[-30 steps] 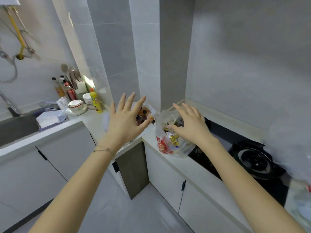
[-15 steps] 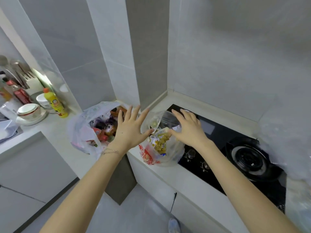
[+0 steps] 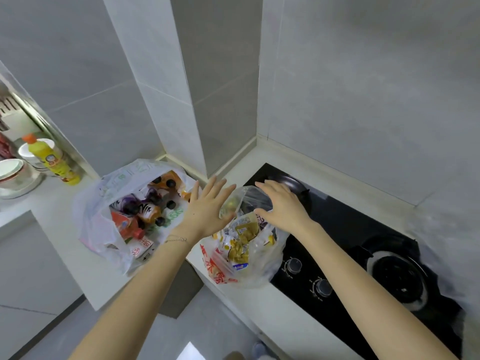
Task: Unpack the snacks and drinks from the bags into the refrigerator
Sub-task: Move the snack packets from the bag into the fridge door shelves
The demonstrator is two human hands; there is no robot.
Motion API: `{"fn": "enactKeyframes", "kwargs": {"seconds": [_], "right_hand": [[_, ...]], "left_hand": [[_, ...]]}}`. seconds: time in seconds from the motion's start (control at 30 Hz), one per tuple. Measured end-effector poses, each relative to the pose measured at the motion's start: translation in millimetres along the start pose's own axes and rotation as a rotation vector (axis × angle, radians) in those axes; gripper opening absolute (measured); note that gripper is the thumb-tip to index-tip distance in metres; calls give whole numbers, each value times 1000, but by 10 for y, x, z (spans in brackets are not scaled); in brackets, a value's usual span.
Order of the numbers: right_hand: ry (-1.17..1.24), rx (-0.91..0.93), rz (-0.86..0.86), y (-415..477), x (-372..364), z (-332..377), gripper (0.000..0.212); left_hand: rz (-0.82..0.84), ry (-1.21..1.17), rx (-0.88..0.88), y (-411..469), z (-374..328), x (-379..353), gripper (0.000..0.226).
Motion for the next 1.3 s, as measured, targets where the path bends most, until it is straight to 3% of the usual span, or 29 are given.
{"fn": "enactKeyframes", "kwargs": {"seconds": [0.2, 0.43, 0.73, 0.93, 1.3], "right_hand": [[11, -7, 7, 177, -382, -48, 64], [-89, -52, 86, 410, -795, -110, 66], [-168, -81, 206, 635, -1062, -255, 74], [-176, -126, 303, 725, -1151, -370, 77], [-142, -109, 302, 939, -1499, -338, 76]], "left_hand": [[59, -15, -147, 69, 208, -430, 62], [174, -57, -315, 201, 416, -793, 66], [390, 214, -211, 480, 643, -989, 73], [488, 251, -107, 633, 751, -1115, 81], [576, 285, -39, 697, 958, -1347, 78]]}}
Point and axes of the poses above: each hand's wrist, its own y-axis towards the middle knuckle, its own x-axis out of the back of the hand, z = x × y, the point moved 1 cm from there along y, towards the middle knuckle, and after that the axes turned 7 degrees about -z, right-handed, at the moved point
